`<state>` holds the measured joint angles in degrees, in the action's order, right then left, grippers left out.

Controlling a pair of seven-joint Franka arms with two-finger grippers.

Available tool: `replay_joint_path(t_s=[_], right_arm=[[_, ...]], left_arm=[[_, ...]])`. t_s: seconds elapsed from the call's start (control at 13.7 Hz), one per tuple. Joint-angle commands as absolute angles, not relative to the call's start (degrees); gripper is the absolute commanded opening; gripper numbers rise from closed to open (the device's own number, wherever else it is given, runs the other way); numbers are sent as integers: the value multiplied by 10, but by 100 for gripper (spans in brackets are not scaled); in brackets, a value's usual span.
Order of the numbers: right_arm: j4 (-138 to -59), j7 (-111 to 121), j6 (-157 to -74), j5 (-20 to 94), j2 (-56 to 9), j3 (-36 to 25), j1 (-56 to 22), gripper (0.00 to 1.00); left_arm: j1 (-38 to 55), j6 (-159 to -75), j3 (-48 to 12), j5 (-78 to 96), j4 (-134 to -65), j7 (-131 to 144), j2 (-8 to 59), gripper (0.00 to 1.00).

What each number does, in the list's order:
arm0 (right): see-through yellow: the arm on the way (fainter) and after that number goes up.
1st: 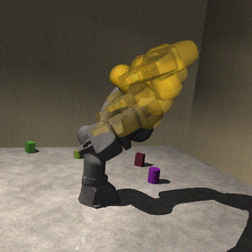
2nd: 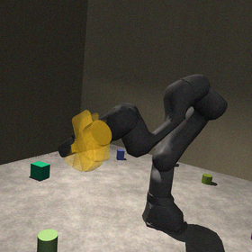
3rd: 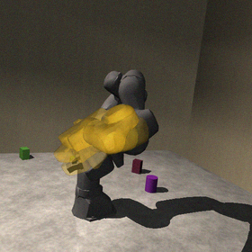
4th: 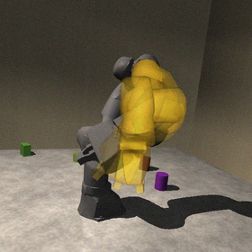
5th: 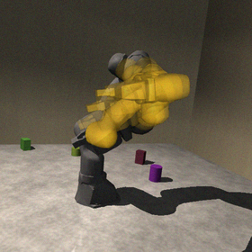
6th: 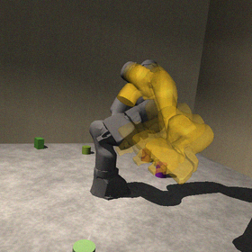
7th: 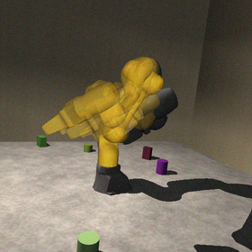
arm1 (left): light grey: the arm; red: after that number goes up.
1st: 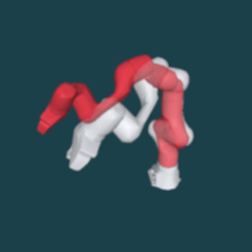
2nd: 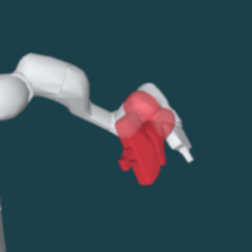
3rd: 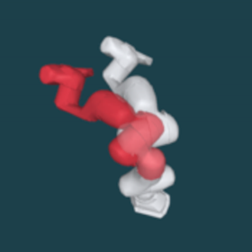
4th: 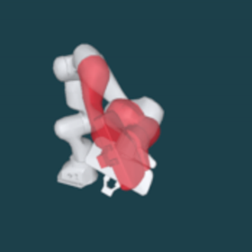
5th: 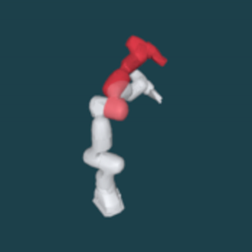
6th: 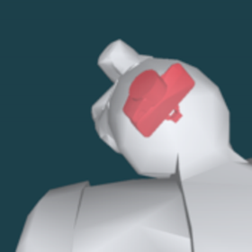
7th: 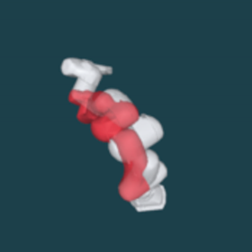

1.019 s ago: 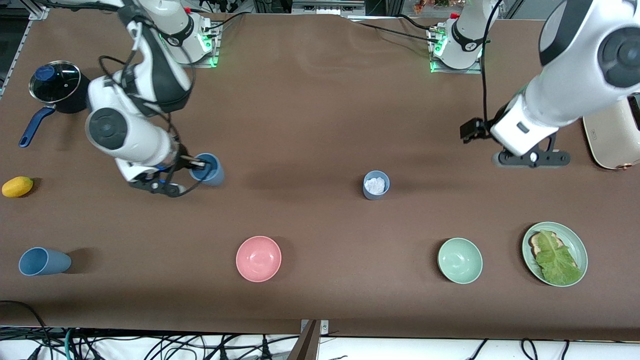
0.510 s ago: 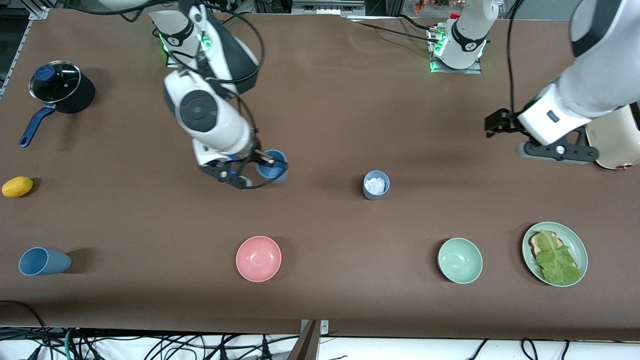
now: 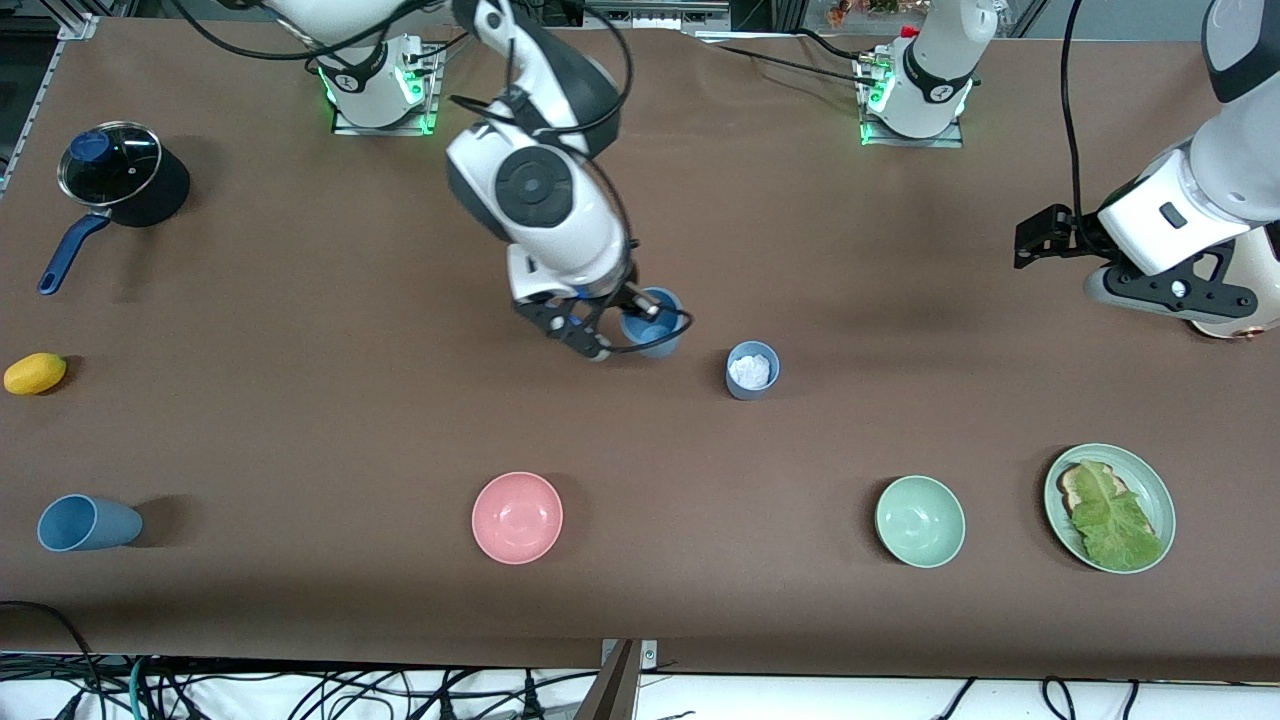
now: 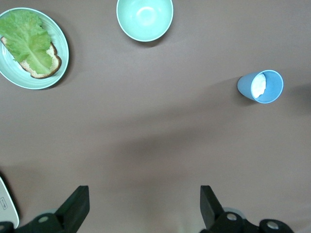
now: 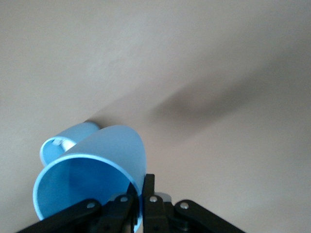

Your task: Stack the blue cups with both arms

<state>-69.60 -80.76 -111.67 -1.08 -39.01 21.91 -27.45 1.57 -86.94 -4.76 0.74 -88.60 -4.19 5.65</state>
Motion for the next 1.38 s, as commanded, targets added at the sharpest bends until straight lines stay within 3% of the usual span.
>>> replay_joint_path(t_s=[0.0,0.58,1.31], right_arm=[[-643,-860,-1144,-9,-426,215,-311,0],[-642,-907,-1284,-9,-465,215,-340,0],[-642,-907,-1310,-14,-497,214,-342,0]], left_arm=[[21,-875,-42,13,-899,-49,44,100],[18,-871,-42,13,-909,-48,40,100],[12,-867,-40,13,-901,-50,44,100]])
